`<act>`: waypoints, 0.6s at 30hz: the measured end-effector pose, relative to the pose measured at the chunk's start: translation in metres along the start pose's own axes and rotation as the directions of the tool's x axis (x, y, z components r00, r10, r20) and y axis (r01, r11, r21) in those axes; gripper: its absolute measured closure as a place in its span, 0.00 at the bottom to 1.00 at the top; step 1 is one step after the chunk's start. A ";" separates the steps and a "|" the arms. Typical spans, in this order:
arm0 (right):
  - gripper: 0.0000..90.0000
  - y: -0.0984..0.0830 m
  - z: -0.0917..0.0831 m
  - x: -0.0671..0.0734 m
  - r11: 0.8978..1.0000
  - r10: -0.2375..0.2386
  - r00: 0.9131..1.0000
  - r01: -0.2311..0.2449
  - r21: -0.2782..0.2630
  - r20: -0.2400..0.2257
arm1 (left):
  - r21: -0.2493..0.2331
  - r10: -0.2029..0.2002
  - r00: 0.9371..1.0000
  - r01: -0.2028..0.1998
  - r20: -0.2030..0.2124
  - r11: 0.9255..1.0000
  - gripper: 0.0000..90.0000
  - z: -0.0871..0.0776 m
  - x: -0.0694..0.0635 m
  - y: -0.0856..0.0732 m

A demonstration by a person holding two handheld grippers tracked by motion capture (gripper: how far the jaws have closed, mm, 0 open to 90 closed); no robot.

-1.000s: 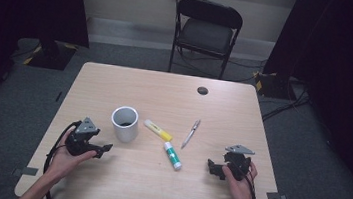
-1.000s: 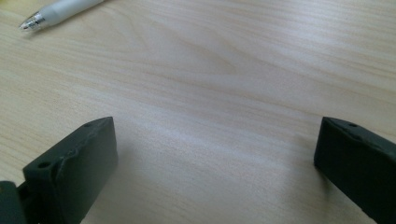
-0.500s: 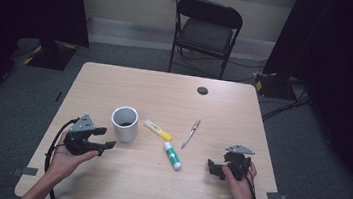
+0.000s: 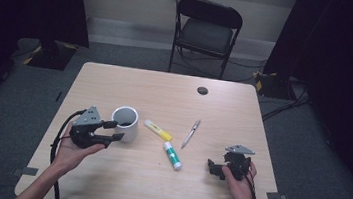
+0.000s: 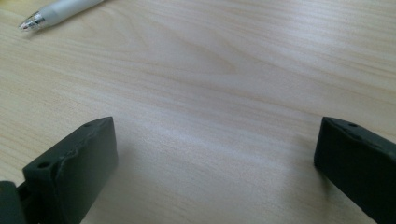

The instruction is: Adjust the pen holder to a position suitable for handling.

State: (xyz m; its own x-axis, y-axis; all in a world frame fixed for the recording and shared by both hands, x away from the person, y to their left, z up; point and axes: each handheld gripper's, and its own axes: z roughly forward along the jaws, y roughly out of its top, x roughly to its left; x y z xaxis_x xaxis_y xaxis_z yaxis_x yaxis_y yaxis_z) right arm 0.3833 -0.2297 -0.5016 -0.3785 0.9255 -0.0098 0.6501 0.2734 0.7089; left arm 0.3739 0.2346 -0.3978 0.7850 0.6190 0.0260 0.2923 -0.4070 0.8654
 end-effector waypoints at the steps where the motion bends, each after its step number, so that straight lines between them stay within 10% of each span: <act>1: 0.00 0.000 0.000 0.000 1.000 0.000 1.000 0.000 0.000 0.000 | -0.002 0.012 1.000 -0.012 0.009 1.000 0.57 0.002 0.002 0.003; 18: 0.00 0.000 0.000 0.000 1.000 -0.001 1.000 0.001 0.000 -0.002 | 0.018 -0.083 0.996 0.083 0.035 0.996 0.74 0.053 0.028 0.017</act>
State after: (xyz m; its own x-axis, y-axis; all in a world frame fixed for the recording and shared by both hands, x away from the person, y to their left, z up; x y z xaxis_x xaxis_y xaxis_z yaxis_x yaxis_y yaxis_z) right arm 0.3840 -0.2298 -0.5016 -0.3809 0.9246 -0.0091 0.6496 0.2746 0.7090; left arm 0.4299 0.2095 -0.4087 0.7766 0.6268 -0.0636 0.3658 -0.3664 0.8555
